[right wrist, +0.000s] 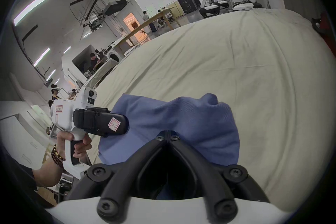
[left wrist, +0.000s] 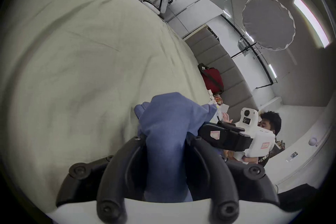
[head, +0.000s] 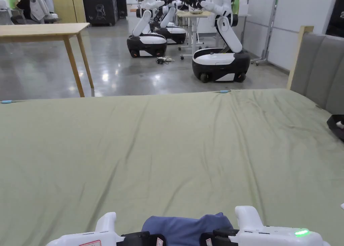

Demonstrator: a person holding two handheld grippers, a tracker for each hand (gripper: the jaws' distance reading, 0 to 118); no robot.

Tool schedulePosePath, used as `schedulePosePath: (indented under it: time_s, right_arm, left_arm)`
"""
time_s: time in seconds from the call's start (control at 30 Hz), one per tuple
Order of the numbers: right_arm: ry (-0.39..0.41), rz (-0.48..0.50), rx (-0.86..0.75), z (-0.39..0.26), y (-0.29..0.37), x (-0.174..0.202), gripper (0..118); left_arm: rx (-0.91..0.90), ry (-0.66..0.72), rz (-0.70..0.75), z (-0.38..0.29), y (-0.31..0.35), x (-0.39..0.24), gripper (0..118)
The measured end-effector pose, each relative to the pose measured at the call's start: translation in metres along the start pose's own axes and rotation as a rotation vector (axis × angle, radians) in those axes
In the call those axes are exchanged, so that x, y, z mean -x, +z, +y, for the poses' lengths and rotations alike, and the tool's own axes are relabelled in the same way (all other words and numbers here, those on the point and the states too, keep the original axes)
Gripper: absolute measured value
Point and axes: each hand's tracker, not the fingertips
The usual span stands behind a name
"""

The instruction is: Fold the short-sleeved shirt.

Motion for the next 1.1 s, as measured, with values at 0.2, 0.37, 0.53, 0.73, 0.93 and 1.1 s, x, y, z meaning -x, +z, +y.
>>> schedulePosePath:
  time_s: [0.2, 0.37, 0.53, 0.73, 0.93, 1.1]
  right_arm:
    - [0.02, 0.017, 0.0, 0.005, -0.005, 0.013, 0]
    - [0.016, 0.133, -0.096, 0.011, 0.01, 0.031, 0]
    - [0.023, 0.127, -0.14, 0.018, 0.033, 0.042, 0]
    - [0.052, 0.112, -0.153, 0.019, 0.042, 0.057, 0]
    - [0.08, 0.111, -0.112, 0.013, 0.033, 0.072, 0]
    - [0.081, 0.068, -0.073, 0.008, 0.023, 0.078, 0]
  left_arm:
    - [0.001, 0.018, -0.022, -0.002, 0.018, 0.011, 34]
    - [-0.016, 0.035, -0.013, 0.005, 0.05, 0.027, 33]
    - [-0.009, 0.033, 0.009, 0.023, 0.094, 0.05, 34]
    - [0.035, 0.019, 0.081, 0.047, 0.174, 0.083, 33]
    - [-0.026, 0.055, 0.169, 0.075, 0.273, 0.145, 34]
    - [-0.025, 0.072, 0.185, 0.088, 0.333, 0.179, 33]
